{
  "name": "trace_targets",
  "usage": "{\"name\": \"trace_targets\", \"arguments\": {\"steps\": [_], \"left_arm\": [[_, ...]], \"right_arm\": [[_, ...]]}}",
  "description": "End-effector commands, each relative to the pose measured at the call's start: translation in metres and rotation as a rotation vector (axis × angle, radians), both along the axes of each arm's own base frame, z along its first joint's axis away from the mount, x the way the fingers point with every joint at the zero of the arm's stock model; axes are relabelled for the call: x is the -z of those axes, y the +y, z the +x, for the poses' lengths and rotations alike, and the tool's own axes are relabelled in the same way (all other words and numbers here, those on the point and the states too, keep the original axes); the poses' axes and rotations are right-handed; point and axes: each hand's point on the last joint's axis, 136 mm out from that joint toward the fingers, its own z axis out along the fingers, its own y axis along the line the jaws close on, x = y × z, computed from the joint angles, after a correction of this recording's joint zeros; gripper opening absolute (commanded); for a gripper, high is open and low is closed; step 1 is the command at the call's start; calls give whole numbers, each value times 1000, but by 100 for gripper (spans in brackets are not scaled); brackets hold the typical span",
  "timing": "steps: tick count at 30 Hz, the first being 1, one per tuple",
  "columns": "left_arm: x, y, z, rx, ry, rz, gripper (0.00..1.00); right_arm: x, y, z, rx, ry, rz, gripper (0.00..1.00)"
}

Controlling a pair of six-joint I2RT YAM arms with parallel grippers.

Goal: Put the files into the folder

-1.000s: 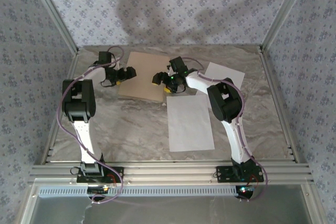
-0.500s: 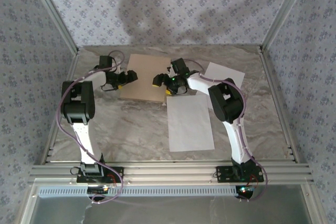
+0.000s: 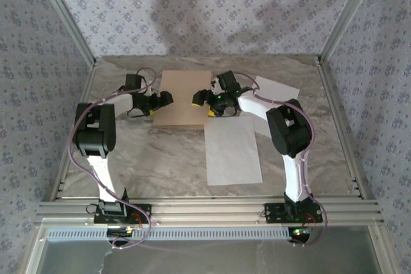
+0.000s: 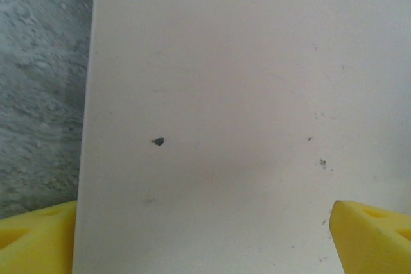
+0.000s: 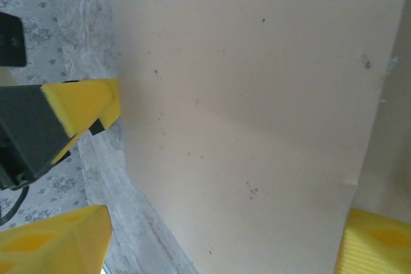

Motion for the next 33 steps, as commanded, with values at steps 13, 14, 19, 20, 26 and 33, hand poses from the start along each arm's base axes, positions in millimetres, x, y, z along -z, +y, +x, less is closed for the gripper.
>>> {"name": "trace_targets", "arguments": {"steps": [13, 14, 19, 20, 26, 33], "left_arm": [[-31, -54, -21, 64, -56, -123, 94], [-31, -56, -22, 63, -57, -128, 94], [-34, -65, -26, 81, -65, -139, 94], [-35, -67, -27, 84, -68, -142, 94], [-41, -73, -30, 96, -76, -149, 94], [-51, -64, -35, 97, -101, -82, 98]], "right_arm": [[-41, -27, -17, 8, -51, 73, 83], [-44, -30, -18, 11, -54, 74, 83], [-54, -37, -20, 16, -75, 81, 83], [-57, -38, -20, 16, -77, 84, 83], [-72, -40, -23, 14, -100, 100, 84], [-99, -39, -24, 9, -145, 140, 85]]}}
